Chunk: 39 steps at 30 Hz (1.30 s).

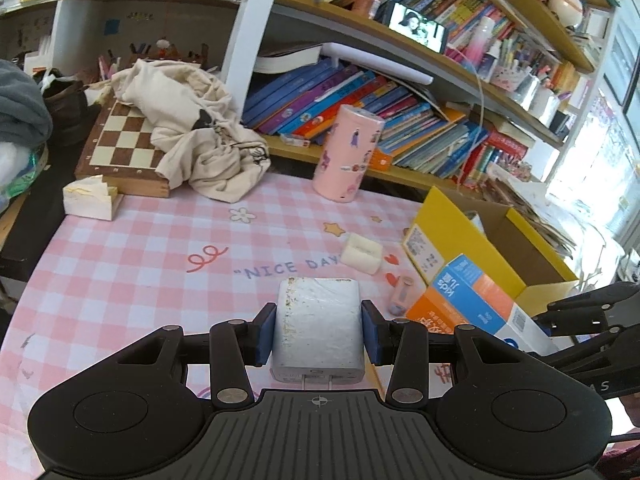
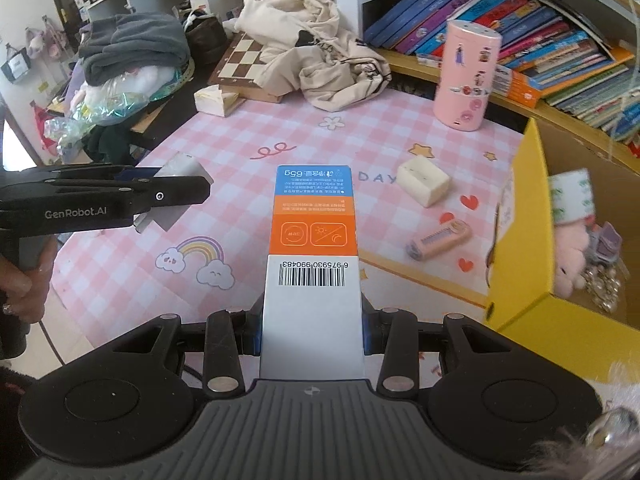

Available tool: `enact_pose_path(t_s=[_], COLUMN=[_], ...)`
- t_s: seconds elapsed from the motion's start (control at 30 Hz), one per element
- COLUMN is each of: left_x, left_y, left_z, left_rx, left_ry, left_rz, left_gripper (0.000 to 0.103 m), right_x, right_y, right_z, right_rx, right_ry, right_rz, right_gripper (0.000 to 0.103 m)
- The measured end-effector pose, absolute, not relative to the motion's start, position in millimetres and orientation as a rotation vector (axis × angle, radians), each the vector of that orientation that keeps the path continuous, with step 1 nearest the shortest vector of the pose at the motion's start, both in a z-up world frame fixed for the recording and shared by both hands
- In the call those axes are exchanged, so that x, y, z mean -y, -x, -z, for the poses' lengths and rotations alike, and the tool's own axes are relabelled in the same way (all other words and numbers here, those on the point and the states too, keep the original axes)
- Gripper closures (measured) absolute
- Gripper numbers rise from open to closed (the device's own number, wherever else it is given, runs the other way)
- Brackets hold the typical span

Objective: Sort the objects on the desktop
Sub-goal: 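Lift the usmile box and white charger and carry both over the yellow box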

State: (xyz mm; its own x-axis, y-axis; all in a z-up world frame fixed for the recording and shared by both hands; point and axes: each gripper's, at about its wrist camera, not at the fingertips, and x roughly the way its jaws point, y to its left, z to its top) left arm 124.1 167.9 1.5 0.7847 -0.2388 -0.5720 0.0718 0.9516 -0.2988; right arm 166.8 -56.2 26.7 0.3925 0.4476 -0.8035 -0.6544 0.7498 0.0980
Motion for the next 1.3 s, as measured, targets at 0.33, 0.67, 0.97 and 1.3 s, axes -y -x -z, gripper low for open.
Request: enact_pose_path(t_s=[0.33, 0.67, 0.97, 1.3], left_x=[-146, -118, -80, -26], left_y=[-123, -124, -133, -153], left_z=[-13, -25, -39, -54], left_rx=[-0.626, -0.608, -0.586, -0.554], left_ry=[0.254, 0.247, 0.238, 0.204], left_rz=[0.182, 0.153, 0.119, 0.092], left_gripper=[0.061, 0.061, 0.061, 0.061], right_x=[78, 104, 142, 202], right_y=[-162, -174, -192, -223], right_z=[-46, -62, -78, -88], right_rx=[-0.875, -0.825, -0.779, -0.718], right_ry=[0.232, 0.218, 0.214, 0.192], right_rz=[-0.71, -0.757, -0.804, -0.806], right_gripper=[0.065, 0.065, 0.065, 0.065])
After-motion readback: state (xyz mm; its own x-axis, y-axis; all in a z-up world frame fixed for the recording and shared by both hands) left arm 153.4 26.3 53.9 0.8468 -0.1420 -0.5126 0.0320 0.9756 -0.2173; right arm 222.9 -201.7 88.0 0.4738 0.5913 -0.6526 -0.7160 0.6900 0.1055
